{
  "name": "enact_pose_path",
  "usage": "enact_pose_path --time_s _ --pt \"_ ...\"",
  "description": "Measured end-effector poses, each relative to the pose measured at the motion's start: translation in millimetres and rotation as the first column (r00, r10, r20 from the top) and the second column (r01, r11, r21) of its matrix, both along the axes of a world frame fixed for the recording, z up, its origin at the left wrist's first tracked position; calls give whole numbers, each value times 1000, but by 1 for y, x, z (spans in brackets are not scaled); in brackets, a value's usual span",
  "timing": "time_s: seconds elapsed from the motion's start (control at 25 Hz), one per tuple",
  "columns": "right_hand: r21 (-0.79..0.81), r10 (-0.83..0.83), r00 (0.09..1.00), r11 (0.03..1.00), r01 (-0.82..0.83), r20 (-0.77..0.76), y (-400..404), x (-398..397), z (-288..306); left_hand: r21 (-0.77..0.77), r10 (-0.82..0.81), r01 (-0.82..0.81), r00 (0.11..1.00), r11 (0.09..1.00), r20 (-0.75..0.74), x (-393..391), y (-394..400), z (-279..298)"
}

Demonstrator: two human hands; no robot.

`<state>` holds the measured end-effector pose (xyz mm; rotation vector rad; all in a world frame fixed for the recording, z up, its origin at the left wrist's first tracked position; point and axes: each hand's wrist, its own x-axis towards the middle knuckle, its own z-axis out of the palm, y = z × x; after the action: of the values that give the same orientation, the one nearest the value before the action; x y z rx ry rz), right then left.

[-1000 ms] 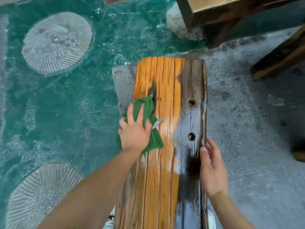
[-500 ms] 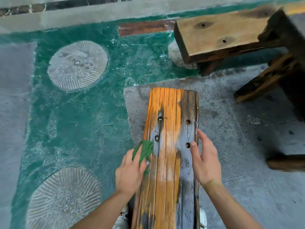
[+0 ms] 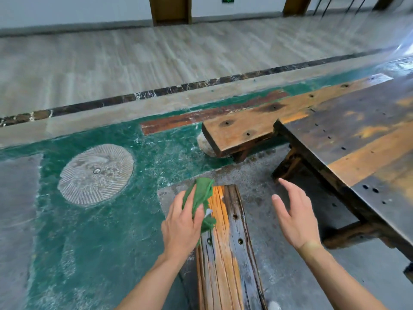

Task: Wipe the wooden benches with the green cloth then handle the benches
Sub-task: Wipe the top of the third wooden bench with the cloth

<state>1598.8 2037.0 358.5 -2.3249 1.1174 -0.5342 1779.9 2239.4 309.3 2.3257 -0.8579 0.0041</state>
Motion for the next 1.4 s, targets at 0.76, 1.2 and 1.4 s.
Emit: enact_pose_path --time_s 0.76,1.2,1.4 --pt "185 147 979 967 -173 143 -285 121 25 -28 216 -214 969 976 116 88 -276 94" --pt "145 -168 986 975 168 -10 -285 305 10 -76 14 -16 1000 997 -23 357 -308 57" --pt "120 -299 948 943 311 -108 -296 342 12 -56 -96 92 993 994 -72 442 -351 59"
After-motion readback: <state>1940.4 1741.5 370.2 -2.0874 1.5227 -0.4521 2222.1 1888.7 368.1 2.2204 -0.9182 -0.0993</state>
